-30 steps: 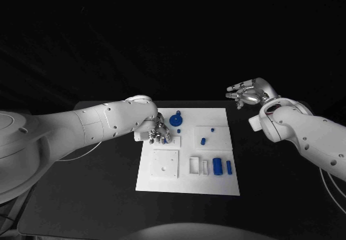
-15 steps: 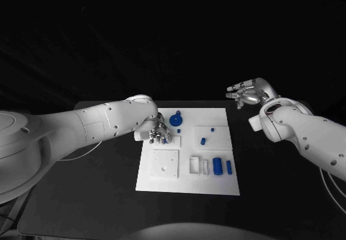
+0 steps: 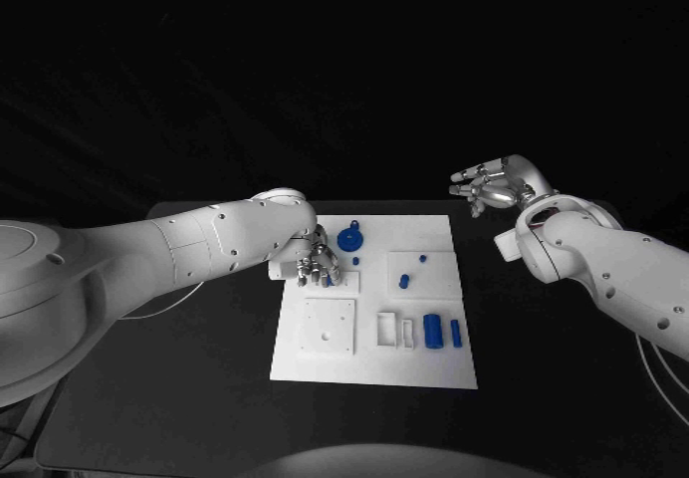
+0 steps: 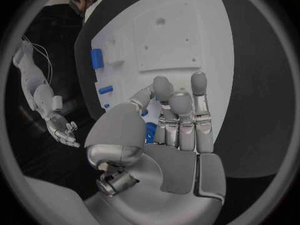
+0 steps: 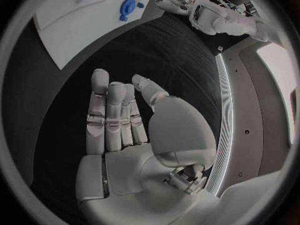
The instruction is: Assemble the parts on the task board
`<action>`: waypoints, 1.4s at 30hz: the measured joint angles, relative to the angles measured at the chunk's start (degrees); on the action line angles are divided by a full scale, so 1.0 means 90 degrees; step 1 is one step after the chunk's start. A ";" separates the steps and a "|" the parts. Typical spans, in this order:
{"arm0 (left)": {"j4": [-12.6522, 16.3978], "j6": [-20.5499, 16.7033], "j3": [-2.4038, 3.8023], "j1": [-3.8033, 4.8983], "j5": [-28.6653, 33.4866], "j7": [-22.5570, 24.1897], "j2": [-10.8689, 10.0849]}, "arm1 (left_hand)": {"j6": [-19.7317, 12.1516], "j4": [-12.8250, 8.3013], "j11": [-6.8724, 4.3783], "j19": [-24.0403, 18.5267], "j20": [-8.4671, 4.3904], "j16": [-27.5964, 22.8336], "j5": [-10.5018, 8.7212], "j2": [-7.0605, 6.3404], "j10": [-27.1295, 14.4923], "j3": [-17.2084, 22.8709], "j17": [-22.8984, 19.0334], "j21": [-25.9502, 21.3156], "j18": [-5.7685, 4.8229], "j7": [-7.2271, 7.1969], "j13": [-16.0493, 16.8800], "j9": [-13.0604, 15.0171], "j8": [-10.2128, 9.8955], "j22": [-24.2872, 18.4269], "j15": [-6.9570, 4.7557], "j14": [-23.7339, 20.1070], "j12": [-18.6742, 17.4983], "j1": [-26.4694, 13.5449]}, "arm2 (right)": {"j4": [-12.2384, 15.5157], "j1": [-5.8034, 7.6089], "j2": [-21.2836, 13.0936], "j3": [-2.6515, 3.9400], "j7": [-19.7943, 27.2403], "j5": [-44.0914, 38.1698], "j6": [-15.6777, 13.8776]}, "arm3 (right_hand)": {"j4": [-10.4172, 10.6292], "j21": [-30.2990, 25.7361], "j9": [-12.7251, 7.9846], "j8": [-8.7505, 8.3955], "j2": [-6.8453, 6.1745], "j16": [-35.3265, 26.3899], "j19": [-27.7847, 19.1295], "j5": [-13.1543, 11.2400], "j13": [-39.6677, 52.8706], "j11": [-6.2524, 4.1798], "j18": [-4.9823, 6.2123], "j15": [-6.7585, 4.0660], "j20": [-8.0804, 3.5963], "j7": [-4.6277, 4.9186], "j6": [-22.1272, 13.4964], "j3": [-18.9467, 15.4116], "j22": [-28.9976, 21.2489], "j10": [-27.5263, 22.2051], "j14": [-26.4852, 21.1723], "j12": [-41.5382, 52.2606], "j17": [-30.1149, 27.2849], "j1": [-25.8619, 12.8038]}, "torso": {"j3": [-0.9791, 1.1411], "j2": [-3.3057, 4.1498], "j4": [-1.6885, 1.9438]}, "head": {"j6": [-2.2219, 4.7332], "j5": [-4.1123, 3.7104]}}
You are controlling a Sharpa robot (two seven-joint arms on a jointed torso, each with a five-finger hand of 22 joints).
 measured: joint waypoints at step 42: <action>-0.0165 0.0002 -0.0009 -0.0036 -0.0022 -0.0034 0.0077 | 0.0998 0.0789 -0.0200 0.0047 0.0047 0.0000 -0.0834 -0.0207 -0.0202 -0.1966 -0.0029 -0.0229 0.0000 -0.0816 -0.0068 0.0179 0.0019 -0.0003 -0.0053 -0.0063 0.0031 0.0167 | -0.0011 -0.0001 0.0001 0.0000 -0.0002 -0.0001 0.0016 | -0.0026 0.0000 0.0000 0.0000 0.0000 0.0000 0.0000 0.0000 -0.0005 0.0000 0.0000 0.0000 0.0000 0.0000 0.0000 0.0026 -0.0001 0.0000 0.0000 0.0000 0.0001 0.0000 | -0.0018 0.0000 0.0009 | -0.0004 -0.0038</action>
